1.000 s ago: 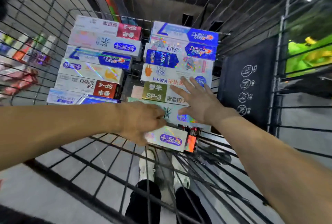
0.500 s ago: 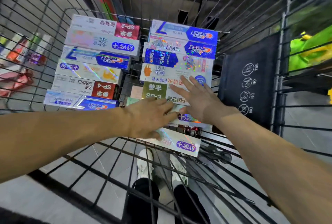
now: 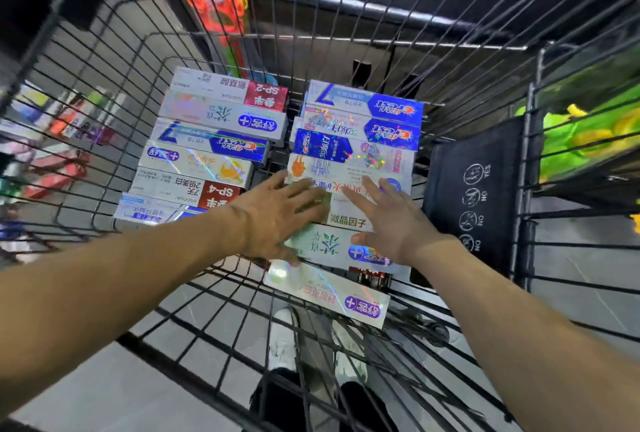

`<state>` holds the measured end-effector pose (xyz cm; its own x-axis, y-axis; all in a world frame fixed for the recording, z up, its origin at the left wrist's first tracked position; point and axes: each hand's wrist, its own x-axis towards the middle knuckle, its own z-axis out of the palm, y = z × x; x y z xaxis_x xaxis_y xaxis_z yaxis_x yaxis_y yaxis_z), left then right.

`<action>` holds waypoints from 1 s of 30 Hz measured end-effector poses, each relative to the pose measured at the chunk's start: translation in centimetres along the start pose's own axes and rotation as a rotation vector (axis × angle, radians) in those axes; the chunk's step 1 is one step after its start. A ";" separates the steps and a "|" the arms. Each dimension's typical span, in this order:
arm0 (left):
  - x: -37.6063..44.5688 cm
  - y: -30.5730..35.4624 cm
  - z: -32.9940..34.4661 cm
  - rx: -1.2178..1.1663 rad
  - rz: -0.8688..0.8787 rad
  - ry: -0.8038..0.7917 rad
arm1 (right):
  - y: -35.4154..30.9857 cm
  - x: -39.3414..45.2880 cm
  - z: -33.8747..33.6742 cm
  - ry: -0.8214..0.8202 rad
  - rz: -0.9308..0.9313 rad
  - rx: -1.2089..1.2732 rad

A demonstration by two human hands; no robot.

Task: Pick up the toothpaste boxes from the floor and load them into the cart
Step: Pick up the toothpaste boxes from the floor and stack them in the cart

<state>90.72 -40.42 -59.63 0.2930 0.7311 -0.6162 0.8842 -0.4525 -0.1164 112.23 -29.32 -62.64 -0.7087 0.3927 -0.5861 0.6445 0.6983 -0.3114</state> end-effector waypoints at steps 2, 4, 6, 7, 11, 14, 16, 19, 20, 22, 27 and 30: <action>-0.9 -1.2 -1.7 0.022 -0.069 0.075 | -0.4 -1.0 -1.4 -0.014 0.028 -0.002; -2.9 -2.8 -3.4 0.012 -0.173 0.172 | -0.8 -2.0 -3.5 0.001 0.044 -0.060; -6.4 -4.5 -5.5 -0.019 -0.306 0.282 | -1.8 -3.1 -7.0 0.093 0.048 -0.164; -8.5 -5.3 -6.6 -0.057 -0.392 0.340 | -2.7 -3.8 -9.1 0.150 0.050 -0.205; -18.3 -7.3 -10.4 -0.252 -0.710 0.515 | -9.2 -6.6 -18.1 0.393 -0.026 -0.280; -26.8 -8.0 -12.2 -0.347 -0.869 0.589 | -15.6 -8.1 -24.9 0.541 -0.177 -0.251; -32.6 -8.3 -12.8 -0.372 -0.999 0.623 | -21.1 -9.2 -28.7 0.585 -0.260 -0.258; -41.0 -9.1 -12.7 -0.354 -1.167 0.650 | -30.2 -9.9 -32.4 0.636 -0.365 -0.284; -43.7 -9.4 -12.3 -0.359 -1.231 0.655 | -33.1 -9.5 -33.3 0.647 -0.413 -0.299; -49.0 -10.0 -10.9 -0.381 -1.345 0.673 | -39.2 -8.2 -34.3 0.638 -0.514 -0.336; -61.7 -11.2 -4.6 -0.411 -1.600 0.727 | -55.2 -6.4 -34.7 0.661 -0.730 -0.361; -69.0 -11.5 0.3 -0.450 -1.739 0.744 | -64.4 -5.1 -34.2 0.681 -0.836 -0.332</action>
<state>60.23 -85.79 -16.00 -0.9018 0.2558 0.3483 0.3111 0.9437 0.1122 64.55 -55.80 -13.99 -0.9564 -0.0992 0.2746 -0.1420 0.9798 -0.1406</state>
